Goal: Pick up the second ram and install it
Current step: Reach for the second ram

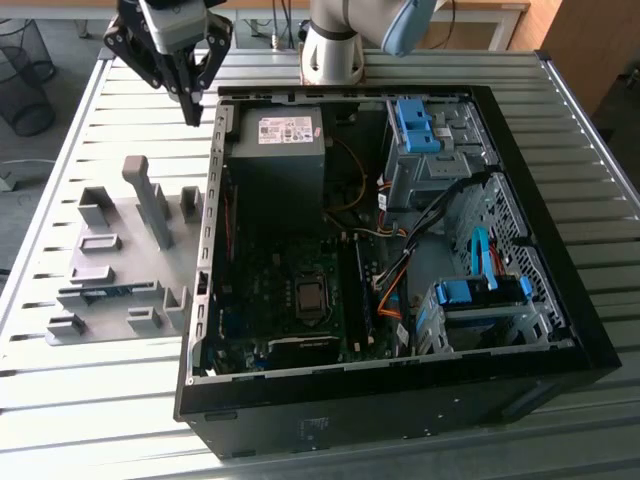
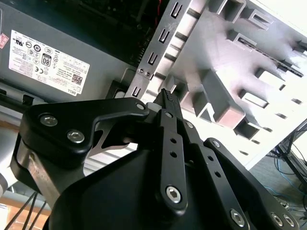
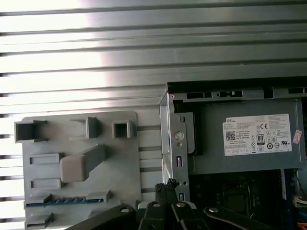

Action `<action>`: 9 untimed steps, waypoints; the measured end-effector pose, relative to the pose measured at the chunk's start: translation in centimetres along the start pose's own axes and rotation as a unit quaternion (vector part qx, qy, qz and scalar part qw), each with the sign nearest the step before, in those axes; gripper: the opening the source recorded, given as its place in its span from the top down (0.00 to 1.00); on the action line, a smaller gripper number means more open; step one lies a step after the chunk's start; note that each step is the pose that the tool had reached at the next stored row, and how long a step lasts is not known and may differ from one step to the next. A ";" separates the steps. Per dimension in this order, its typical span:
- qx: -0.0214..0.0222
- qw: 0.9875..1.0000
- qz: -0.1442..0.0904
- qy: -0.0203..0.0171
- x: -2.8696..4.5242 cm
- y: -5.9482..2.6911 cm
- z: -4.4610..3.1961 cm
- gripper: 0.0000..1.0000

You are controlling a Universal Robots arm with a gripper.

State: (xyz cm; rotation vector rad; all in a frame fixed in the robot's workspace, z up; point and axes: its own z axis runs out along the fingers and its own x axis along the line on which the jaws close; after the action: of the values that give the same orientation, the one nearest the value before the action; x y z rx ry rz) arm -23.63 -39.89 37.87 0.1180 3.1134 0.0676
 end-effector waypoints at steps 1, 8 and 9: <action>0.000 1.000 0.000 0.000 0.10 -0.01 0.00 0.90; 0.000 1.000 0.000 0.000 0.76 -0.06 0.03 0.90; 0.000 1.000 0.000 0.000 0.83 -0.06 0.04 0.90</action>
State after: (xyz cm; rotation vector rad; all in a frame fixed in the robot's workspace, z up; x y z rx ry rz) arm -24.46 -39.89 37.80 0.1181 3.1133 0.0677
